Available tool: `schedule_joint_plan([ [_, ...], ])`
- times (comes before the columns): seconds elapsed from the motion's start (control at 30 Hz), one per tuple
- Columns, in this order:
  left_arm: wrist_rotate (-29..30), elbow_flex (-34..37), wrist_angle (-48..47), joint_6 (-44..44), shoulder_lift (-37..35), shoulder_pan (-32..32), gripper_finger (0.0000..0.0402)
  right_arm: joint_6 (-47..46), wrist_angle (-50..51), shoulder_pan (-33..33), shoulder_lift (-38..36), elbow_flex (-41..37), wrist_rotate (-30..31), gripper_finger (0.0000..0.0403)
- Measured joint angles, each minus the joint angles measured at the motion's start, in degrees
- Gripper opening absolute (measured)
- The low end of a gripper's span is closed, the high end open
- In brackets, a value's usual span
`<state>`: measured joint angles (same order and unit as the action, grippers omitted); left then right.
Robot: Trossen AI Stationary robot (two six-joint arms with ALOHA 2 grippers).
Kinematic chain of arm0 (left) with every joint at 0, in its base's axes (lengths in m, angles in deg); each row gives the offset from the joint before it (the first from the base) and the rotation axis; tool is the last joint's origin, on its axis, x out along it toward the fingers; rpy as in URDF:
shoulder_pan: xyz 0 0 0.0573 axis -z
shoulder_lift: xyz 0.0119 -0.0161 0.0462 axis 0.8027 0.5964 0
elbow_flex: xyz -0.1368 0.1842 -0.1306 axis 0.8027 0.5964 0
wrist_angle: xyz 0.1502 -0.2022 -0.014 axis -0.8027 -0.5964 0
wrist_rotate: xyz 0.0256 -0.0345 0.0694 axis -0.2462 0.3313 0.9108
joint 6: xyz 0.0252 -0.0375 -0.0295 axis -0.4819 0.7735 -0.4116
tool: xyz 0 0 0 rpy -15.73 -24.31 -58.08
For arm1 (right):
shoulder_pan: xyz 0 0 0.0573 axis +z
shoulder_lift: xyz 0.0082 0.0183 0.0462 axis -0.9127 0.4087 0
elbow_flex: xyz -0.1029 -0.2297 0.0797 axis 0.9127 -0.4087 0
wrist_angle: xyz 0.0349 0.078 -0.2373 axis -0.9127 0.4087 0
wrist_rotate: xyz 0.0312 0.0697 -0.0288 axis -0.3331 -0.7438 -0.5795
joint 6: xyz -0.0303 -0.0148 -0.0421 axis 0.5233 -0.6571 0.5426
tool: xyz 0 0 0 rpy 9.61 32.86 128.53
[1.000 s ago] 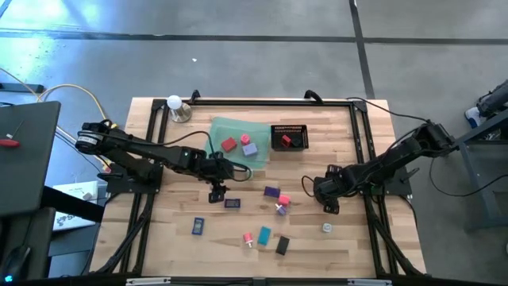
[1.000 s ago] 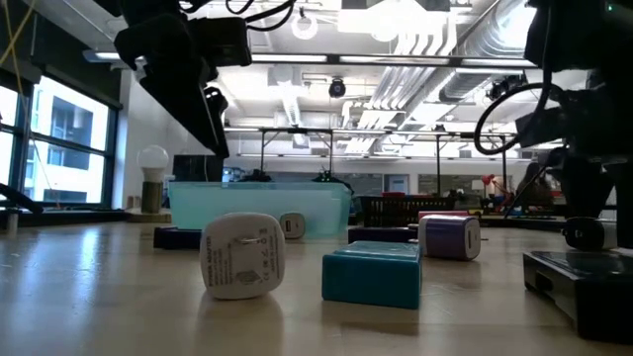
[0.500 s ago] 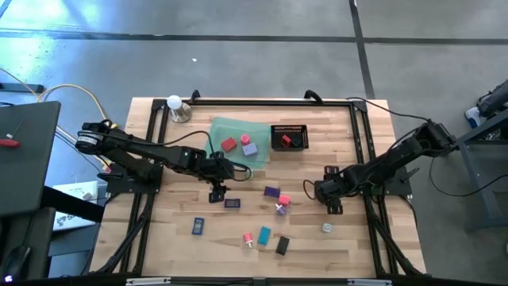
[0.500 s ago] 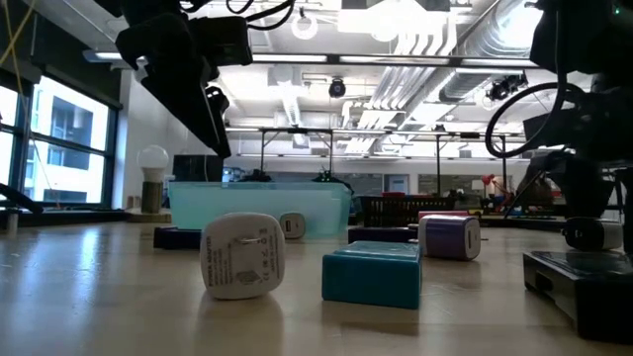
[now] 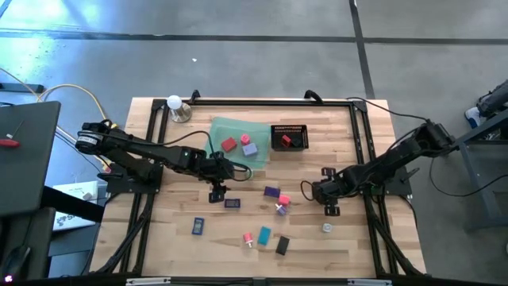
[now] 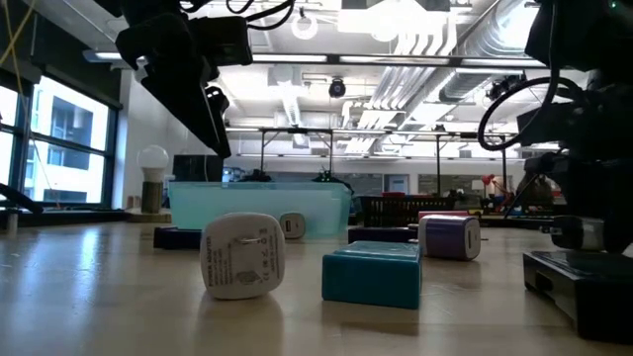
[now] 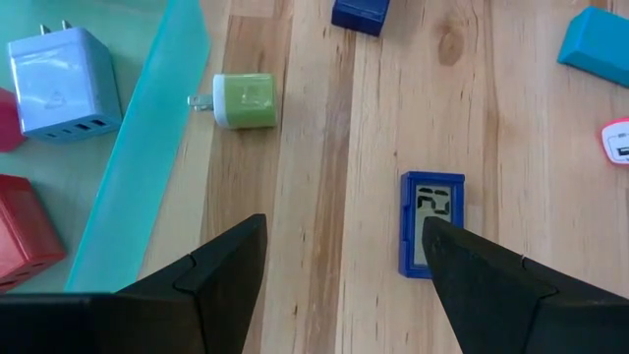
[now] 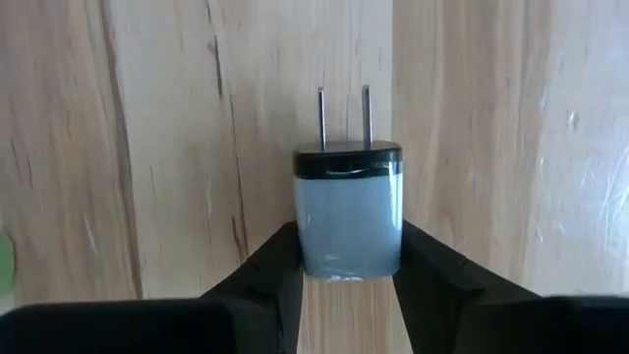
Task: Pick & Place Office items
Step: Put the white charger adapter into the green bin
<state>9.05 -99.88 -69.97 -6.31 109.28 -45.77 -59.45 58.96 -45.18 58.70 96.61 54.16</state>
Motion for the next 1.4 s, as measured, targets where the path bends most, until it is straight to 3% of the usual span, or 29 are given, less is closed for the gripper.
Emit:
schedule_joint_plan([
  [0.23,0.0,0.0,0.4,-0.9,0.0,0.0,0.0266,-1.5,-5.3,0.0,-0.5,0.5,8.0,0.0115],
  [0.43,3.5,0.2,9.1,-3.5,0.0,0.0,0.0266,-0.4,-8.3,0.6,-0.5,5.4,19.4,0.0115],
  [0.57,3.8,1.7,20.0,-10.0,0.0,0.0,0.0266,9.4,-18.2,2.2,-0.5,7.3,28.9,0.0115],
  [0.67,3.8,2.5,27.5,-12.4,0.0,0.0,0.0266,20.9,-31.7,2.2,-0.5,7.4,31.4,0.0115],
  [0.87,3.8,2.6,39.3,-14.1,0.0,-0.3,0.0266,40.4,-56.7,1.9,-0.6,7.4,29.9,0.0115],
  [1.0,2.5,2.6,45.6,-18.5,0.0,0.3,0.0266,48.5,-63.6,0.3,-0.6,7.4,23.9,0.0115],
  [1.3,3.3,2.6,55.0,-31.0,-0.1,2.4,0.0266,45.1,-66.6,-6.2,-0.6,7.4,6.4,0.0115],
  [1.4,3.2,2.6,56.5,-29.9,0.4,2.2,0.0266,44.8,-66.4,-6.8,-0.2,7.4,4.1,0.0115],
])
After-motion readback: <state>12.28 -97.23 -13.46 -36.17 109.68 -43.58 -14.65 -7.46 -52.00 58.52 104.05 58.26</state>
